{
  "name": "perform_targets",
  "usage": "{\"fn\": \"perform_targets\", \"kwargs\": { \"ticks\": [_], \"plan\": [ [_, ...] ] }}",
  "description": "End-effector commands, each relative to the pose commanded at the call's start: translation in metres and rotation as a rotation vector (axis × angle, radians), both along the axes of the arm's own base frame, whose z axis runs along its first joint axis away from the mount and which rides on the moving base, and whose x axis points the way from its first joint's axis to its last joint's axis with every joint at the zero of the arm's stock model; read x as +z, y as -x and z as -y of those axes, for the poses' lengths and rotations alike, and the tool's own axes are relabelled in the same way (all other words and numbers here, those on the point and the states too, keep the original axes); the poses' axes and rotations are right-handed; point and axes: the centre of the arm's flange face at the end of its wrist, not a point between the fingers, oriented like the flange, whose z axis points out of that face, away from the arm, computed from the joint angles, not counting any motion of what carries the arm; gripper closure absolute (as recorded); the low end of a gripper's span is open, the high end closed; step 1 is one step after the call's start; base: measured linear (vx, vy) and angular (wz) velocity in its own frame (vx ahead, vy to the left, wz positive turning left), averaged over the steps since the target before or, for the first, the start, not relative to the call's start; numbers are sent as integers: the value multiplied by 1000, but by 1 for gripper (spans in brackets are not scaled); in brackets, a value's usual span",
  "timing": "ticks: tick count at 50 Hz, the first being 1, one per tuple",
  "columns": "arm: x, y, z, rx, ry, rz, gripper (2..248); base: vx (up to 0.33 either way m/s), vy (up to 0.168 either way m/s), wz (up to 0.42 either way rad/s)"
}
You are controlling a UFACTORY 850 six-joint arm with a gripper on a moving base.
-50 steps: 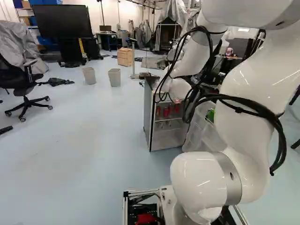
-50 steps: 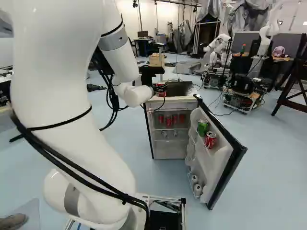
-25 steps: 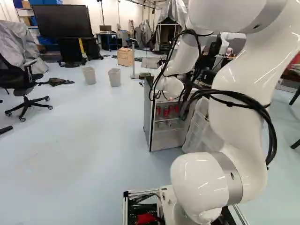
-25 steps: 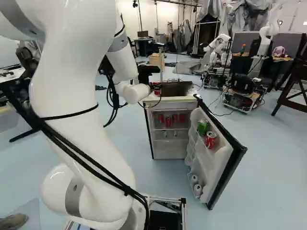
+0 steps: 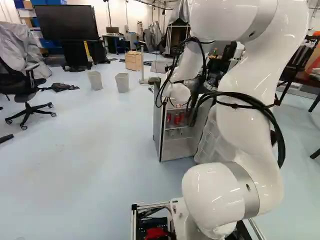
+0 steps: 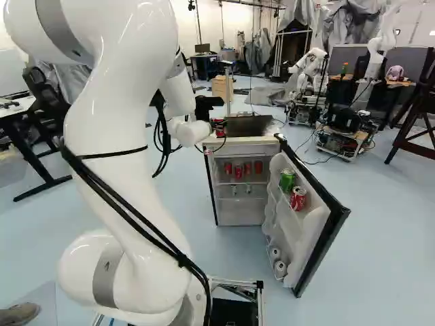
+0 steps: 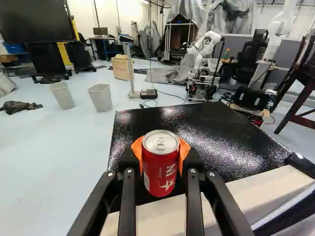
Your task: Grab a drink from the fridge
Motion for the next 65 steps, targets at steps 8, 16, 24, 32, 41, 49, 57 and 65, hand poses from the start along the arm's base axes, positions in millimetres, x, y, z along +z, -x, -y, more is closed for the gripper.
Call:
{"fn": "perform_targets", "kwargs": {
  "ticks": [8,16,24,32,41,49,57,65],
  "plan": [
    [0,0,0,0,0,0,156,0,0,0],
    [0,0,0,0,0,0,156,0,0,0],
    [0,0,0,0,0,0,156,0,0,0],
    [0,0,0,0,0,0,156,0,0,0],
    [0,0,0,0,0,0,156,0,0,0],
    [0,0,0,0,0,0,156,0,0,0],
    [0,0,0,0,0,0,156,0,0,0],
    [0,0,0,0,0,0,156,0,0,0]
  ]
}}
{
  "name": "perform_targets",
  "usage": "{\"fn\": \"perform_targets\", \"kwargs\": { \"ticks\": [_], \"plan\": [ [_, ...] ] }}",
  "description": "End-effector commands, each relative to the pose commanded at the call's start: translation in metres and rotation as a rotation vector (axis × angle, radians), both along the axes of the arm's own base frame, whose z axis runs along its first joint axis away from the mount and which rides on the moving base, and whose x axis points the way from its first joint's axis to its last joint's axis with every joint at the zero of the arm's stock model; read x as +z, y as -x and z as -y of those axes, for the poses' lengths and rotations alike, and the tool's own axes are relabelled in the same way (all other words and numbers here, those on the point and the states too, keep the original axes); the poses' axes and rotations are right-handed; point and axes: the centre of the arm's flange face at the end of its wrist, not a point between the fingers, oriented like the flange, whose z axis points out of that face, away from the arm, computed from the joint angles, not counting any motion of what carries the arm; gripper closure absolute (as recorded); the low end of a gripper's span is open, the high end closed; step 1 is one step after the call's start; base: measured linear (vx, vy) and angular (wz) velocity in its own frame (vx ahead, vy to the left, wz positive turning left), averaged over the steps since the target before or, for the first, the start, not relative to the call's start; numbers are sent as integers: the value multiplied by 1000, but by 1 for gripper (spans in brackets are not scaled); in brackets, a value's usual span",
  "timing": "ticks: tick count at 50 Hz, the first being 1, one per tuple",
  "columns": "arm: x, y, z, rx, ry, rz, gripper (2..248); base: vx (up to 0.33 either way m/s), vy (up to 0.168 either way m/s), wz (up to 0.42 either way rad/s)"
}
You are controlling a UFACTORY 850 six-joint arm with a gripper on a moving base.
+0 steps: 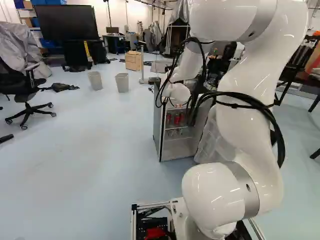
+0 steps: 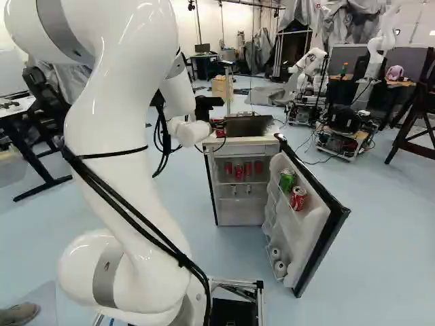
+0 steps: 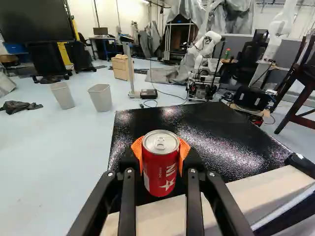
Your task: Grab a drink from the fridge
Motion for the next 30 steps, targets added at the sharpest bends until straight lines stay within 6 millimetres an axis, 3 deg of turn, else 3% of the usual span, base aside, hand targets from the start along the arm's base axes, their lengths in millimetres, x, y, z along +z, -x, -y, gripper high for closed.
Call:
{"fn": "perform_targets", "kwargs": {
  "ticks": [30],
  "plan": [
    [0,0,0,0,0,0,156,0,0,0]
  ]
}}
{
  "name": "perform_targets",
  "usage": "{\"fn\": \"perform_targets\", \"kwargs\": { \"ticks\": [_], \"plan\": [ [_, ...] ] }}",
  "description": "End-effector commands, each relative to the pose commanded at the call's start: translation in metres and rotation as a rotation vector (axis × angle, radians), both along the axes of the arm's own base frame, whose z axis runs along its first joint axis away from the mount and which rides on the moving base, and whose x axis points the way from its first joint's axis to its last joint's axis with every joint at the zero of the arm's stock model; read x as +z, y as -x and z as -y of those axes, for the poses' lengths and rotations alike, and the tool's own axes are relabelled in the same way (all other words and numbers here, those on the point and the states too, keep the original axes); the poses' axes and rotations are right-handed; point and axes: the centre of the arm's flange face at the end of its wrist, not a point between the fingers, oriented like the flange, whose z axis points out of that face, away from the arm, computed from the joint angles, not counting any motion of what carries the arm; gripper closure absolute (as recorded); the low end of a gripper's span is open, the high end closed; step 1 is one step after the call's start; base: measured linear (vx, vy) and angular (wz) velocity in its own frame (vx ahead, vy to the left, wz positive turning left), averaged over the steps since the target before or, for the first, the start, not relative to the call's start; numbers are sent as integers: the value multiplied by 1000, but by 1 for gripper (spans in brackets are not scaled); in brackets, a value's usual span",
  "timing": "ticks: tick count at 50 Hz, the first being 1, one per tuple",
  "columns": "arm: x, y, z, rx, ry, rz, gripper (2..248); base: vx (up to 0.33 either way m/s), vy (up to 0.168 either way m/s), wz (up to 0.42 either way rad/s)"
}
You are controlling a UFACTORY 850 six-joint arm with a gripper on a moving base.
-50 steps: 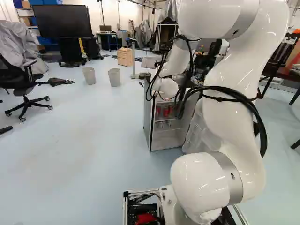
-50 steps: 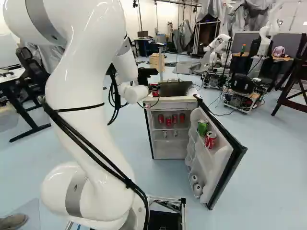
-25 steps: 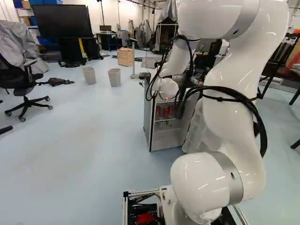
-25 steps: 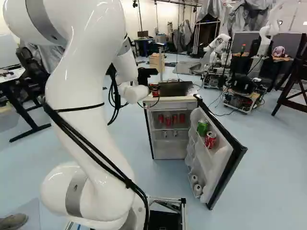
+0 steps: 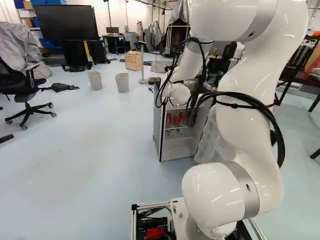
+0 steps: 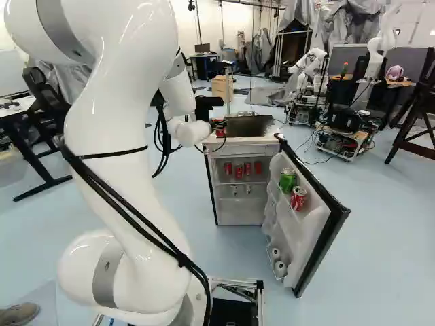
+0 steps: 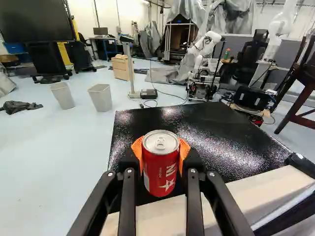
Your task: Grab a drink from the fridge
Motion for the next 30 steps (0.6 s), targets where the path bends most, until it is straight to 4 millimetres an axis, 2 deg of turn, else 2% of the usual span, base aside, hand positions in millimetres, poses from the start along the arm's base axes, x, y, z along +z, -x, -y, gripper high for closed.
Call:
{"fn": "perform_targets", "kwargs": {
  "ticks": [30],
  "plan": [
    [0,0,0,0,0,0,156,0,0,0]
  ]
}}
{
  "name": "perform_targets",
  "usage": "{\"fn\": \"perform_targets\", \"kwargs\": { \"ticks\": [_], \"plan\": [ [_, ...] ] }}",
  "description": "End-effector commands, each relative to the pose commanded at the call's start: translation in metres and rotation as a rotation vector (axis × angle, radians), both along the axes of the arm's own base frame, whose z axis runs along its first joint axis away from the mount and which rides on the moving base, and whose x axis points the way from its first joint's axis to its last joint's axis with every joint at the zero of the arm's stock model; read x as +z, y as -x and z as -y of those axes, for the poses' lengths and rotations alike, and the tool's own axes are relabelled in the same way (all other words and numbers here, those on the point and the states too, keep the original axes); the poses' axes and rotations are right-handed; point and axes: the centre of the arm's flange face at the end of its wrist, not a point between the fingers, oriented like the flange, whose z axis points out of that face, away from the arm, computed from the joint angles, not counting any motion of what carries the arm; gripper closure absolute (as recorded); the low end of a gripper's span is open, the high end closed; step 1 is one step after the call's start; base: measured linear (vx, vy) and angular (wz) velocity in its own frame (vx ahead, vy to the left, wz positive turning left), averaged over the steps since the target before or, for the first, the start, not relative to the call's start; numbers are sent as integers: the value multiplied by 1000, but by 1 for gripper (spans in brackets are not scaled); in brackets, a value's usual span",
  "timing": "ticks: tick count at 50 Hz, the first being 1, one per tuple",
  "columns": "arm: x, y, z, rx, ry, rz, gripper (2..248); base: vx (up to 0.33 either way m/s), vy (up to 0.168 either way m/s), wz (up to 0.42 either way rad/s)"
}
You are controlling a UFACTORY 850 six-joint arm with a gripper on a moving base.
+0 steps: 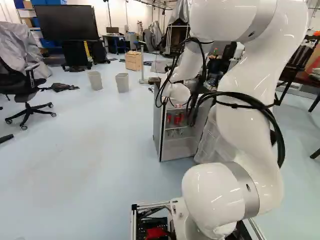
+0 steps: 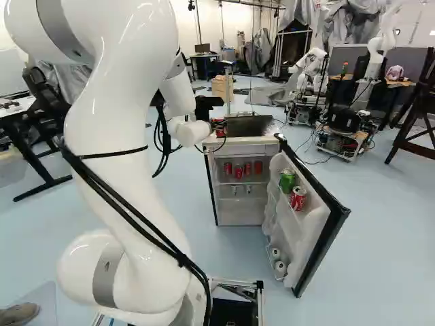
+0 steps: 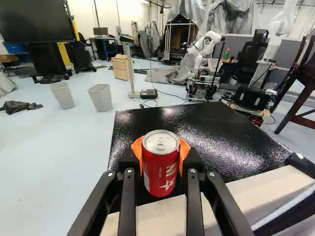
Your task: Grab a drink from the fridge
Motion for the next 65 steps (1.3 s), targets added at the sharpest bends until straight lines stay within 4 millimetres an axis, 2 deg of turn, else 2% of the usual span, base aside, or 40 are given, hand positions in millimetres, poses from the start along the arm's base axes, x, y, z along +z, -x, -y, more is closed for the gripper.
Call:
{"fn": "perform_targets", "kwargs": {
  "ticks": [5,6,10,11,16,17,21,22,26,27,46,65],
  "plan": [
    [0,0,0,0,0,0,156,0,0,0],
    [0,0,0,0,0,0,140,0,0,0],
    [0,0,0,0,0,0,140,0,0,0],
    [0,0,0,0,0,0,108,0,0,0],
    [0,0,0,0,0,0,108,0,0,0],
    [0,0,0,0,0,0,74,0,0,0],
    [0,0,0,0,0,0,74,0,0,0],
    [0,0,0,0,0,0,40,0,0,0],
    [0,0,0,0,0,0,40,0,0,0],
    [0,0,0,0,0,0,6,0,0,0],
    [0,5,0,1,0,-2,3,0,0,0],
    [19,38,-7,13,0,13,3,0,0,0]
  ]
}}
